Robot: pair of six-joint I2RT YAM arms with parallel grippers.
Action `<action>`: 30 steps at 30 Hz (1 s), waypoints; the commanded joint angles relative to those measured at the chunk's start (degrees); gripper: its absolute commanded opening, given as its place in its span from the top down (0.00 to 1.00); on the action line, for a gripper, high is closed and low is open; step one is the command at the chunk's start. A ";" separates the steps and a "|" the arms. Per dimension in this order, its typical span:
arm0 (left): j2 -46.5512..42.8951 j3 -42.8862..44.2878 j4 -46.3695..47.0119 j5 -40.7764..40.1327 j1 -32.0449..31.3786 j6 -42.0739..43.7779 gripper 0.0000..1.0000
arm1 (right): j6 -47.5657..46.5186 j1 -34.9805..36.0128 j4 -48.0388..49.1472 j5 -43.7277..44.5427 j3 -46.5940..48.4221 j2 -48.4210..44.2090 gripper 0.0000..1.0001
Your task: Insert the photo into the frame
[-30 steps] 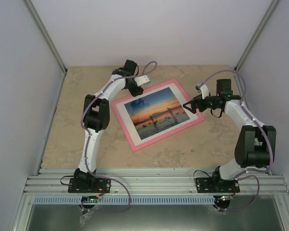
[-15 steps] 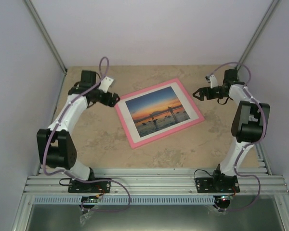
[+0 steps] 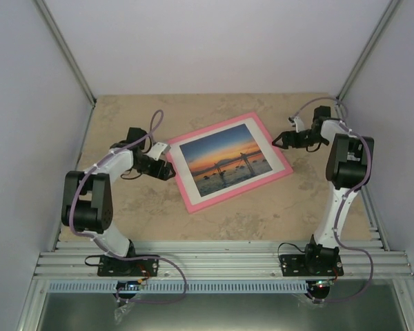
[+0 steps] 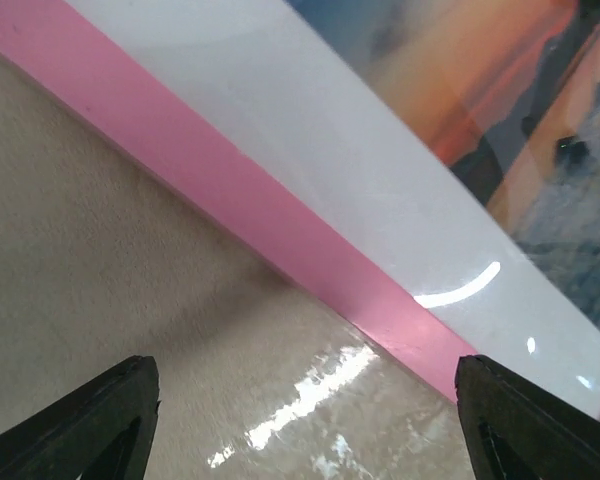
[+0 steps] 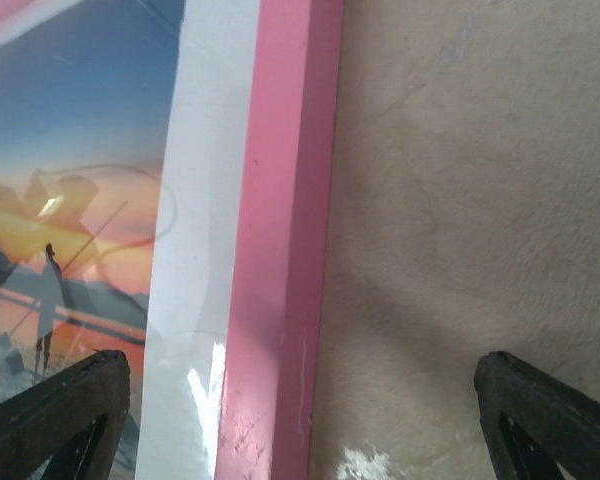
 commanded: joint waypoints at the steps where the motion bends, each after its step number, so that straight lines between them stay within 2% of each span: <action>1: 4.08 0.77 3.26 1.52 0.16 0.18 0.17 | -0.14 0.22 -1.97 -4.03 -4.25 0.65 0.06; 6: 9.51 5.71 3.83 2.05 0.16 -0.85 0.18 | -2.08 0.65 -1.91 -7.11 -14.59 -3.47 0.07; 15: 17.26 12.86 4.92 1.45 0.15 -1.72 0.20 | -9.12 0.85 -2.39 -6.01 -30.46 -12.00 0.08; 21: 18.42 14.52 5.43 0.53 0.18 -1.61 0.20 | -12.22 1.36 -7.23 -4.85 -29.54 -14.76 0.11; 30: 18.19 15.61 5.70 -1.56 0.16 -2.16 0.20 | -17.63 3.08 -14.05 -2.85 -27.56 -11.96 0.11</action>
